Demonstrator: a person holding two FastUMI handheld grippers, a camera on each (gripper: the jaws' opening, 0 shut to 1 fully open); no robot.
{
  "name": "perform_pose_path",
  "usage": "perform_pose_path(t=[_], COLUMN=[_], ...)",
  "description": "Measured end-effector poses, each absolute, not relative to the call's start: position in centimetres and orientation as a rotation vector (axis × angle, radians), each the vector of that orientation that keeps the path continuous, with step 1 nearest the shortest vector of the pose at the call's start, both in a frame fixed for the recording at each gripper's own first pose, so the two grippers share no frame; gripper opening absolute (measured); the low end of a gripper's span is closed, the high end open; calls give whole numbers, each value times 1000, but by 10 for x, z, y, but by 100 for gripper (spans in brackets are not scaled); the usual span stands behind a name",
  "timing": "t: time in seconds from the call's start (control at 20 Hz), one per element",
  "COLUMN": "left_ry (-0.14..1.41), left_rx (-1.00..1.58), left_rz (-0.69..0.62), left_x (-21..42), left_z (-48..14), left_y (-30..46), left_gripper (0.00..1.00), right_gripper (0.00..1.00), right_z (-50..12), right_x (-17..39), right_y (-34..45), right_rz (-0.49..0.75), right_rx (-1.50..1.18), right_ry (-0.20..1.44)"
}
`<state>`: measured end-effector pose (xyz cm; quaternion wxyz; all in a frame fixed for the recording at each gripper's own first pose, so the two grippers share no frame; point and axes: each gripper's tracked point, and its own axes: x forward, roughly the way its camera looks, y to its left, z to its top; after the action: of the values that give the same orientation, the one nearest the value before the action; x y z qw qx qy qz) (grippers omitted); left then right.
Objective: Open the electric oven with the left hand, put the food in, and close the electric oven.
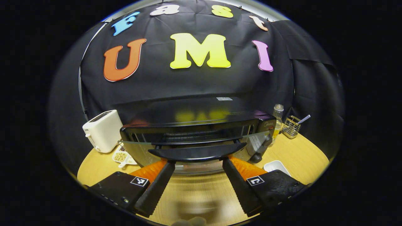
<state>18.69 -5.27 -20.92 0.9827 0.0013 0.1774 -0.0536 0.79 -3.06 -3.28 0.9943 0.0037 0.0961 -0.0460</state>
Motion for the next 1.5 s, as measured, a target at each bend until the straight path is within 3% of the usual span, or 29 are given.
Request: perform_pose_path(t=[0.5, 0.8, 1.5], left_ry=[383, 355, 32], left_rx=[-29, -20, 17], left_rz=[-91, -108, 49], left_x=[185, 139, -49], left_z=[-209, -195, 15], left_y=[-48, -42, -16], left_gripper=[97, 96, 96], right_gripper=[99, 99, 99], right_z=[-35, -26, 23], right_x=[1, -12, -77], right_y=[-26, -14, -62], right_rz=[-101, -91, 9], right_rx=[22, 27, 61], right_ry=[194, 158, -9])
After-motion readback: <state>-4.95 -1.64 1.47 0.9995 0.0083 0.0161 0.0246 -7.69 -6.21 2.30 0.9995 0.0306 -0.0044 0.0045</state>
